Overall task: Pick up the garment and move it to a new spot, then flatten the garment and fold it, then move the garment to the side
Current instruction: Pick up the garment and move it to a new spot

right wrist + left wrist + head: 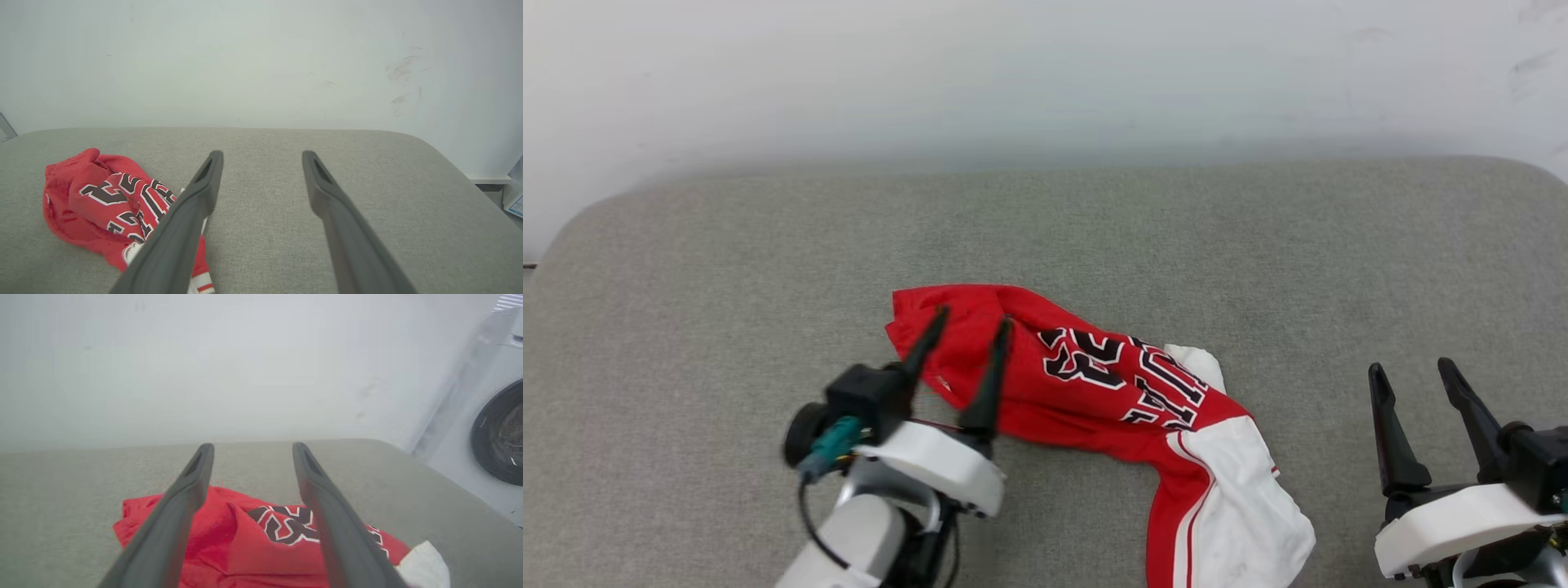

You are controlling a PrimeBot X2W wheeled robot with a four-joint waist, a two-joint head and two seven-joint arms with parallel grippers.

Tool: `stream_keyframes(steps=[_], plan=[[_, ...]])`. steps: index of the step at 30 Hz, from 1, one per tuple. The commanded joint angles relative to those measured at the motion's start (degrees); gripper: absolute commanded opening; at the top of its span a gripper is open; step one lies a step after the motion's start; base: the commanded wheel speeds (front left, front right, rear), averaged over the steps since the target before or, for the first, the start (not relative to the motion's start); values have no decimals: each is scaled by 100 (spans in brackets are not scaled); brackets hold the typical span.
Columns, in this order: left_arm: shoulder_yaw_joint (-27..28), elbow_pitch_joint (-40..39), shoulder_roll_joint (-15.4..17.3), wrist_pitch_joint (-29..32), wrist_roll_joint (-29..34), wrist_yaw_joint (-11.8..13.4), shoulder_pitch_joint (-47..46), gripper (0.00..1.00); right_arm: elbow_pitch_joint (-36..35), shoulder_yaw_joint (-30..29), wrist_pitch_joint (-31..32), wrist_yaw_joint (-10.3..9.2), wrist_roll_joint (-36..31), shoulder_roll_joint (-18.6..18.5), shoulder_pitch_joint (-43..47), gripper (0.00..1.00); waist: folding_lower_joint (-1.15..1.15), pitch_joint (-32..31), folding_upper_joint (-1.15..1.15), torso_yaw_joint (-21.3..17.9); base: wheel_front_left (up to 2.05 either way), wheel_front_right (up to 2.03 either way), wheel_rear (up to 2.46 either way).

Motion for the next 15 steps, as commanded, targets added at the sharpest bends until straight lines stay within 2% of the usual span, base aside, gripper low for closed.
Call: stream_keyframes(steps=[1, 9, 15], plan=[[153, -72, 38, -35, 58, 72, 151, 100, -30, 7, 20, -4, -4, 5, 67, 100, 0, -61, 0, 53, 0, 0, 0], [986, -290, 366, -36, 344, 233, 828, 100, -40, 94, 99, -4, 52, 5, 264, 100, 0, -256, 0, 107, 0, 0, 0], [1208, -362, 518, -36, 456, 223, 1252, 100, -71, 83, 120, -4, 91, 5, 385, 100, 0, -395, 0, 101, 0, 0, 0]])
